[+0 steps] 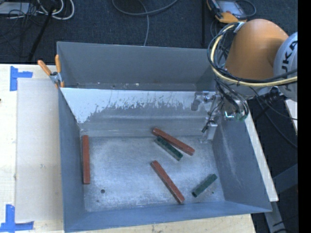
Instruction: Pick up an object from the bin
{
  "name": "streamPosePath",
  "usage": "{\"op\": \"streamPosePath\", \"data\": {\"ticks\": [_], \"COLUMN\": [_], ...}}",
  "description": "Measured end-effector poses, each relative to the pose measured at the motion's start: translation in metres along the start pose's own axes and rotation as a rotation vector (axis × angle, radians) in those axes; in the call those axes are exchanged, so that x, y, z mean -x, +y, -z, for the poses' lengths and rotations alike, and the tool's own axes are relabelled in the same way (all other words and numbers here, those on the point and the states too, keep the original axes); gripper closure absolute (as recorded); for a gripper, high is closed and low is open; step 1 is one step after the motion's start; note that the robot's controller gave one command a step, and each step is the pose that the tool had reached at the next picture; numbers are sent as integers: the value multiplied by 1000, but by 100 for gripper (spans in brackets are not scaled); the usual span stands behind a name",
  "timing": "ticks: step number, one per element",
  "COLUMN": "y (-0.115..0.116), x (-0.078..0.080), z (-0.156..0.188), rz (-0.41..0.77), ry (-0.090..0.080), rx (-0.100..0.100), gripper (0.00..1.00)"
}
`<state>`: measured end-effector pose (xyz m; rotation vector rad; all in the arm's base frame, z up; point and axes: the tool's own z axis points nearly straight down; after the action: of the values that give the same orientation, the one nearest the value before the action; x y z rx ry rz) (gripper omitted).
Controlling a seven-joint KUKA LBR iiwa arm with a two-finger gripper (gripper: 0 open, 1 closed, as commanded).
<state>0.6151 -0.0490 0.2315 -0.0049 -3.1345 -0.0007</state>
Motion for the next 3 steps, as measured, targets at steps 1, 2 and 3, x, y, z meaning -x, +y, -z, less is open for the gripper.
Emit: {"op": "streamPosePath", "data": {"ticks": [1, 2, 3], "y": [-8, -16, -16], "x": [-25, -10, -9], "z": [-117, -164, -162], "rz": [-66, 24, 26], "ry": [2, -3, -7], "rx": [1, 0, 0], "gripper": [0, 0, 100]}}
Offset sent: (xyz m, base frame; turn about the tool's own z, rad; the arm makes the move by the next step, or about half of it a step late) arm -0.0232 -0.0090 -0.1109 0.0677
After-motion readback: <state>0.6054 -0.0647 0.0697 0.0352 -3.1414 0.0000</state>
